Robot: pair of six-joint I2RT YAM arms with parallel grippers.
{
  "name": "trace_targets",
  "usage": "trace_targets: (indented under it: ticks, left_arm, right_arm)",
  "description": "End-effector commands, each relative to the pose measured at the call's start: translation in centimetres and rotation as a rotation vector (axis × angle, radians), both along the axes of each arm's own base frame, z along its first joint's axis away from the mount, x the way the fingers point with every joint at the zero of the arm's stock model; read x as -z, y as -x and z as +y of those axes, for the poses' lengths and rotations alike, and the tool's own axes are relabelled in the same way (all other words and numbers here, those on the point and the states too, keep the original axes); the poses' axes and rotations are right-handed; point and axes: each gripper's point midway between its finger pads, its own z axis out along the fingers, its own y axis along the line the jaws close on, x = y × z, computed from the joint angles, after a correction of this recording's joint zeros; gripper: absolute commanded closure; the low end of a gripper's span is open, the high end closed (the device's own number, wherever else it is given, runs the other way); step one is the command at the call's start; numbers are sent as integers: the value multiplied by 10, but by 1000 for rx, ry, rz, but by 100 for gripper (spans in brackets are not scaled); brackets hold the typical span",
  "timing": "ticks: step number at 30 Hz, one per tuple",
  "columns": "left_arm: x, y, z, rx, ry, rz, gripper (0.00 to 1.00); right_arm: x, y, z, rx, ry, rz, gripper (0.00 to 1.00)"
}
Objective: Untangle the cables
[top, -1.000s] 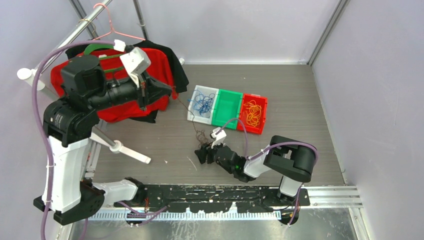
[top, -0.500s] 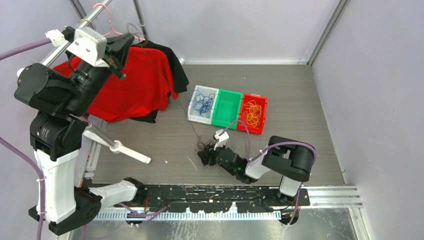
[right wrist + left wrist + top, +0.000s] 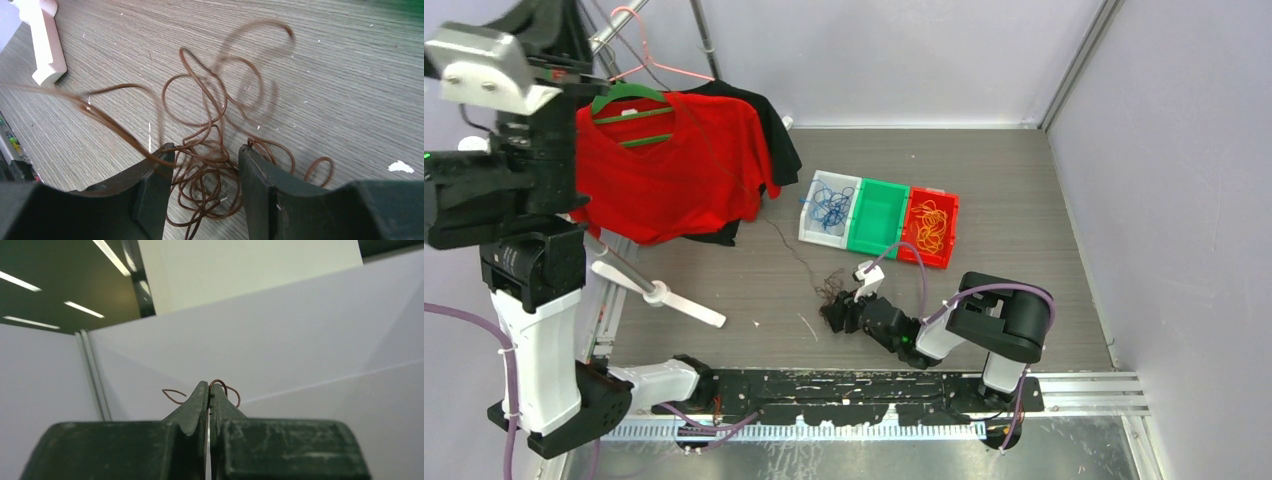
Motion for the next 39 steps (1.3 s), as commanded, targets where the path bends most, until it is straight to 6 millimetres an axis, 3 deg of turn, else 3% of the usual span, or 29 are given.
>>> trace_targets:
  ticks: [1,8,12,15,18,20,23,26,31,35,39]
  left_arm:
    - [-66,65,49,-100,163,-305,100]
    - [-97,102,61,-130,181,-472,100]
    - [-93,80,41,-71,129,-401,100]
    - [-88,78,34,-35,121,-402,100]
    - [-68,52,8,45,46,-290,100]
    - [-56,60,4,78,4,-263,100]
    - [-38,47,-12,120,-48,-208,100]
    - [-8,31,-31,189,-114,-77,100]
    - [66,-2,-61,262,-225,115,100]
    - [77,-8,-61,255,-212,143,100]
    - [76,-8,-61,251,-218,147,100]
  right_arm:
    - [-5,2,0,-1,-24,-1,44]
    - [5,4,-4,1,-4,20,44]
    - [3,4,-4,2,-11,20,43]
    - [-4,4,0,-4,-18,12,43]
    - [-24,5,5,-27,-49,-5,40]
    - [-41,6,8,-49,-56,-24,35]
    - [-69,21,19,-181,-48,-56,27]
    - [-98,33,20,-270,-36,-90,25]
    - [-146,36,15,-306,-32,-171,22]
    - [-174,20,19,-272,-9,-277,17]
    - [-180,-4,35,-255,76,-357,9]
